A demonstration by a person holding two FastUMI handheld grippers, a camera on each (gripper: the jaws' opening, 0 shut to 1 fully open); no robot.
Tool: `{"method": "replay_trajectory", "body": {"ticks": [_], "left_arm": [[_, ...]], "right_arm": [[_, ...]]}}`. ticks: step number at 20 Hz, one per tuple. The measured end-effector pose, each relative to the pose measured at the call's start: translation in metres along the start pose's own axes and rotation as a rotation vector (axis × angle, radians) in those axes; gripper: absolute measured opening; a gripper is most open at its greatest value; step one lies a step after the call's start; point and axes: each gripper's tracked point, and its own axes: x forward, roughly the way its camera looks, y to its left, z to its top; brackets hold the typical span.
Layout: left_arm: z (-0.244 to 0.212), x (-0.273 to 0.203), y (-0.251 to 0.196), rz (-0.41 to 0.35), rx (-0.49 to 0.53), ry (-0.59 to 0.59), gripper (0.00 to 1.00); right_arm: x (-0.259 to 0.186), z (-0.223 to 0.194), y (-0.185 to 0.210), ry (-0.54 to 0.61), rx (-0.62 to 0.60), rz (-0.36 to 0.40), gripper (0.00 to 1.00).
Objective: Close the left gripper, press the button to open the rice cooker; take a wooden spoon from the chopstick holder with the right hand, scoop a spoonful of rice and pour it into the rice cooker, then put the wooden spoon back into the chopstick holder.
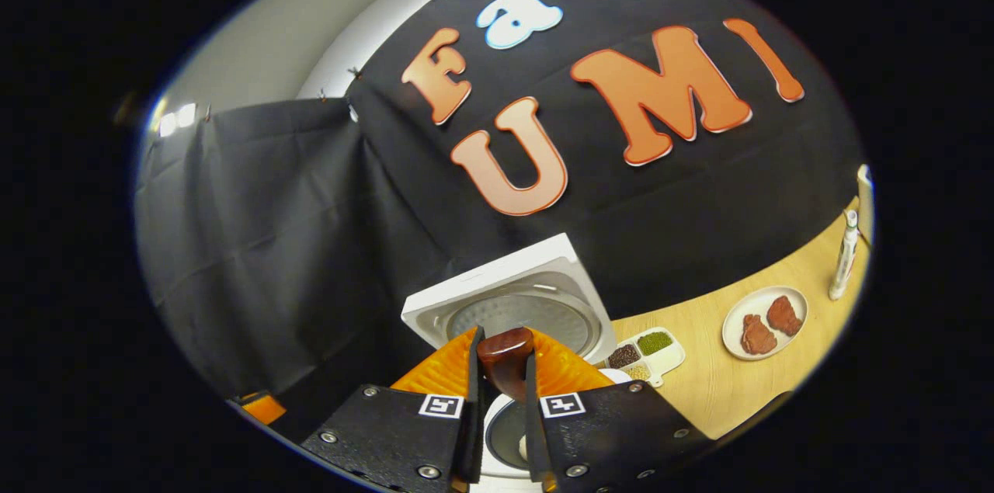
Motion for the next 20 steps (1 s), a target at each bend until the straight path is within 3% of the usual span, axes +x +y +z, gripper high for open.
{"method": "replay_trajectory", "body": {"ticks": [3,7,13,20], "left_arm": [[0.003,-0.003,-0.011,-0.019,-0.003,-0.003,0.97],[0.006,-0.003,-0.037,-0.059,0.014,-0.014,0.99],[0.009,-0.005,-0.080,-0.123,0.010,-0.019,0.99],[0.018,-0.003,-0.113,-0.158,0.018,-0.033,1.00]], "right_arm": [[-0.024,0.019,-0.043,-0.039,0.155,-0.031,0.22],[-0.076,0.062,-0.108,-0.135,0.266,-0.100,0.22],[-0.183,0.123,-0.209,-0.284,0.322,-0.247,0.22],[-0.310,0.135,-0.307,-0.379,0.357,-0.441,0.22]]}}
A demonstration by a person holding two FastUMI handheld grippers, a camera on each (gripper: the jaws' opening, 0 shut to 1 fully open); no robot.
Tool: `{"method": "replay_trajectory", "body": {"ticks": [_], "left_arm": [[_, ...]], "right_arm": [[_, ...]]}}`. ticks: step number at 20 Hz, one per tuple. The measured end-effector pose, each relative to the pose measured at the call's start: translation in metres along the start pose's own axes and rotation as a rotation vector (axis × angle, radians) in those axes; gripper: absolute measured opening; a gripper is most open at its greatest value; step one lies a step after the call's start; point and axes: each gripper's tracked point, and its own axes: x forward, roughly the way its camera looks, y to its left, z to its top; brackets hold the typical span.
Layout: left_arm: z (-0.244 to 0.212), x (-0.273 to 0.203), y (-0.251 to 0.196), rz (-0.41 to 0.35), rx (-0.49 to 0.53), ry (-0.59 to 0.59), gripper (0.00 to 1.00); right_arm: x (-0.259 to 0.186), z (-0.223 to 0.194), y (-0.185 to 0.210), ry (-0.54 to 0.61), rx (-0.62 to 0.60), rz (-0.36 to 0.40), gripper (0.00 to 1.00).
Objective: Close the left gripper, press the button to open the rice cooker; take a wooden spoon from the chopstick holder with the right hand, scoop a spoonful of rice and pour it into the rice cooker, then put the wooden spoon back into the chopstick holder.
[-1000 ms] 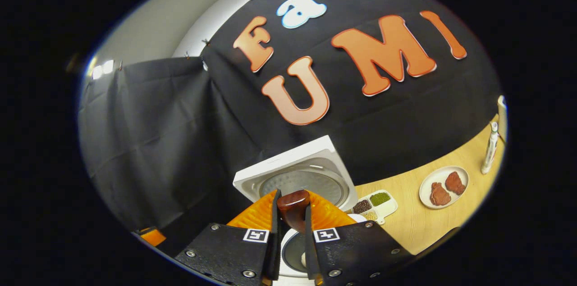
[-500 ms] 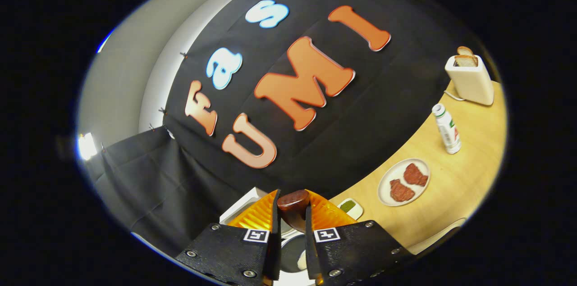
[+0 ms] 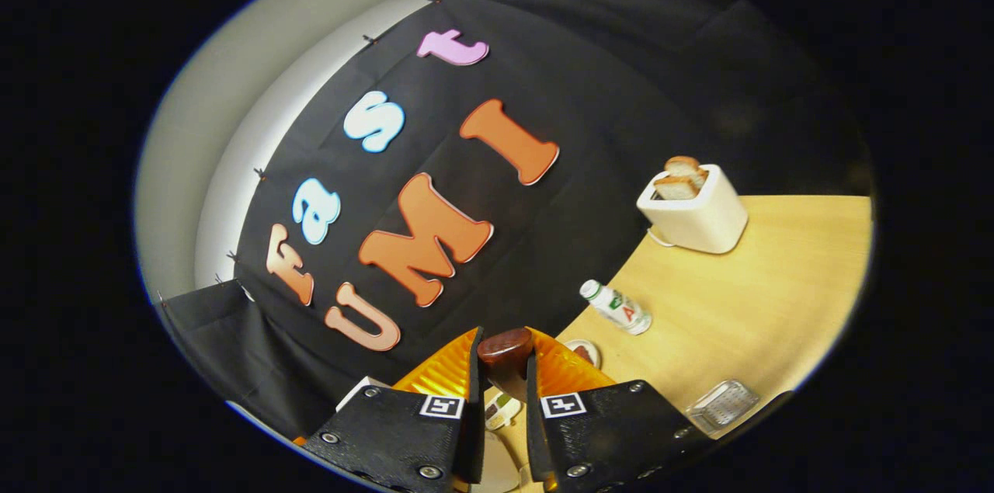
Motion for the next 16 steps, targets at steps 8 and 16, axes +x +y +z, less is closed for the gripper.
{"method": "replay_trajectory", "body": {"ticks": [8,16], "left_arm": [[0.005,0.005,-0.027,-0.020,0.028,0.008,1.00],[0.000,0.004,-0.041,-0.018,0.052,0.034,0.99]], "right_arm": [[-0.040,0.013,-0.105,-0.008,0.031,-0.143,0.22],[-0.033,-0.037,-0.152,0.095,0.008,-0.199,0.22]]}}
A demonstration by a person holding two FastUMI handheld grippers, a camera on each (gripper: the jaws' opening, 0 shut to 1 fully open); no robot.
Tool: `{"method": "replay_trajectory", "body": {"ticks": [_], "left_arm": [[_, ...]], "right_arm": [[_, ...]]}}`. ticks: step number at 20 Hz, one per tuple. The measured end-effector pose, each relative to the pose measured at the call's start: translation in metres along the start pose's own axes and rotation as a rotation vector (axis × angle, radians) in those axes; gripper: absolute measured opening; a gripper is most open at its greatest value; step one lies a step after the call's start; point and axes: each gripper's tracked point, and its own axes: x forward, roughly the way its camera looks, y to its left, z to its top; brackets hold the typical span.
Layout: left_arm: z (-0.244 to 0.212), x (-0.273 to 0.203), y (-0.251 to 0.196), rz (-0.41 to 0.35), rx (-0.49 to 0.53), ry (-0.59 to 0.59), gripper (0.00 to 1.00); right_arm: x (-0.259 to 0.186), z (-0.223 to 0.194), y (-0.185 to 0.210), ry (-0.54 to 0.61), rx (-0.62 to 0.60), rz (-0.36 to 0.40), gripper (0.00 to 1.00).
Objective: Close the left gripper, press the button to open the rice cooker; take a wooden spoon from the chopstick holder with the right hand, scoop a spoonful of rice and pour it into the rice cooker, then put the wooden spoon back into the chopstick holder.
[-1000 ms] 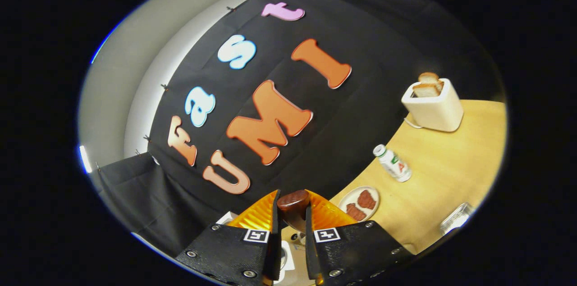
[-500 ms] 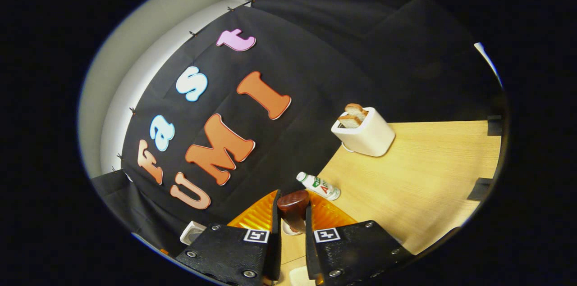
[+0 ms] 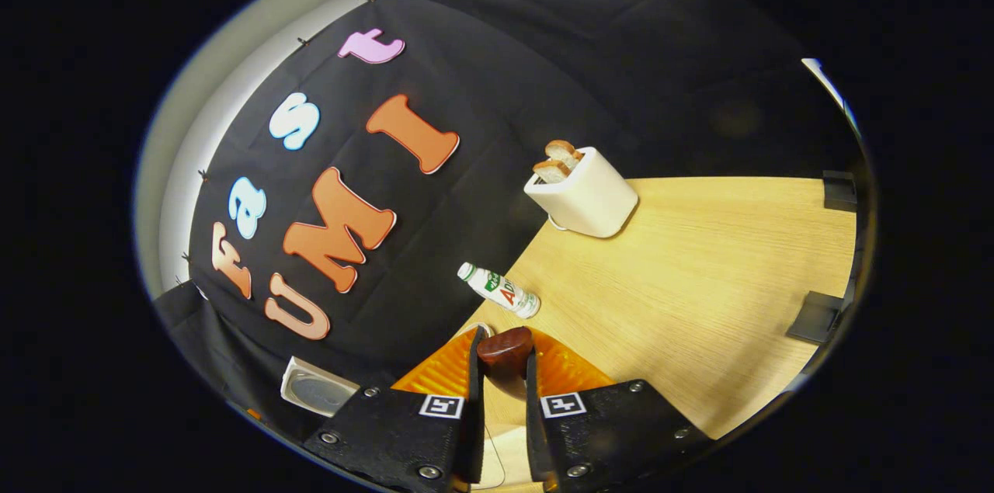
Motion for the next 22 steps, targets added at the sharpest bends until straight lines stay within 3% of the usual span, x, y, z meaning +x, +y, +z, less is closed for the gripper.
{"method": "replay_trajectory", "body": {"ticks": [9,12,14,15,18,22], "left_arm": [[-0.003,-0.007,-0.002,0.018,0.023,0.013,0.99],[-0.002,-0.005,-0.008,0.016,0.018,0.011,0.99],[-0.002,-0.004,-0.011,0.012,0.004,0.014,0.99],[-0.003,-0.005,-0.012,0.014,-0.004,0.016,0.99],[0.002,-0.005,-0.014,0.022,-0.022,0.011,0.98],[0.025,-0.002,-0.016,0.038,-0.015,-0.015,0.99]], "right_arm": [[0.016,-0.028,-0.027,0.053,-0.007,-0.041,0.22],[0.017,-0.021,-0.030,0.038,0.015,-0.046,0.30],[0.018,-0.014,-0.035,0.034,0.014,-0.063,0.45],[0.019,-0.009,-0.039,0.026,0.001,-0.077,0.64],[0.018,0.012,-0.046,0.000,-0.053,-0.127,0.94],[0.004,0.055,-0.035,-0.064,-0.138,-0.162,0.94]]}}
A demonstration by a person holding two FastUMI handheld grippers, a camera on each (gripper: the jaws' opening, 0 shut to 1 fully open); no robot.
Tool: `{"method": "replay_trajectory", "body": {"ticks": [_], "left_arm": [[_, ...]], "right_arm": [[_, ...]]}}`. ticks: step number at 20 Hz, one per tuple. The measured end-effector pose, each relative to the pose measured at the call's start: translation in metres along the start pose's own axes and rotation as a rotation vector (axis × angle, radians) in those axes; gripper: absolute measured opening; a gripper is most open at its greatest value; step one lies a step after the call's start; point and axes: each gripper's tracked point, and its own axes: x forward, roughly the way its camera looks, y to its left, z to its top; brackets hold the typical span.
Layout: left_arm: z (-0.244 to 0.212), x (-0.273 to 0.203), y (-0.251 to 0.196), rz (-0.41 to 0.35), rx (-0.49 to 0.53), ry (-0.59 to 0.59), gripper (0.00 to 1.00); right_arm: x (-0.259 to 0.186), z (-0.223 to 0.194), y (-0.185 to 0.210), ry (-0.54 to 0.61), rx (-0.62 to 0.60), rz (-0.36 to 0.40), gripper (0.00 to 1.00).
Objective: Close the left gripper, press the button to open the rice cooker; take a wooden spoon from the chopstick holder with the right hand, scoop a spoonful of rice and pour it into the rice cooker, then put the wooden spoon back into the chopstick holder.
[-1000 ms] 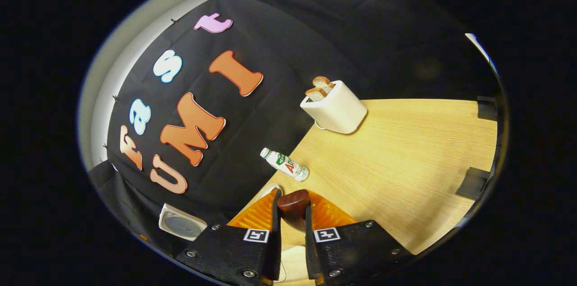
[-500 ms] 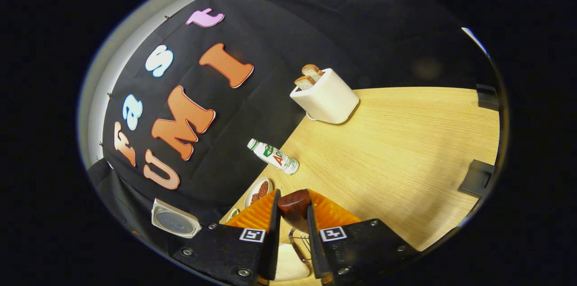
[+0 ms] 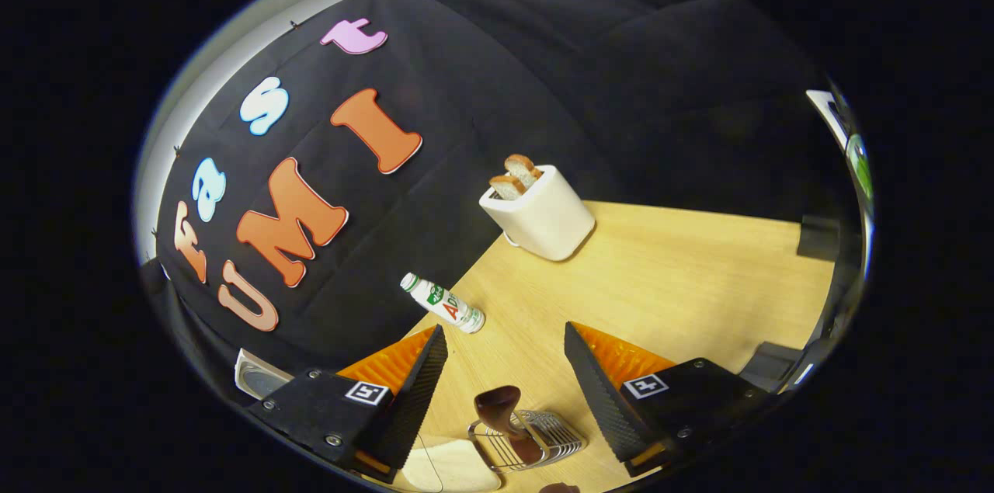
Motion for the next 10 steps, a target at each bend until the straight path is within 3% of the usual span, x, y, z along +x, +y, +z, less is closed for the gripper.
{"method": "replay_trajectory", "body": {"ticks": [4,10], "left_arm": [[0.026,0.016,0.000,0.051,0.040,-0.012,0.99],[0.050,0.066,-0.035,0.056,0.187,-0.012,0.99]], "right_arm": [[-0.026,0.037,0.022,-0.047,-0.092,0.016,0.94],[-0.052,0.050,0.051,-0.039,-0.132,0.090,0.94]]}}
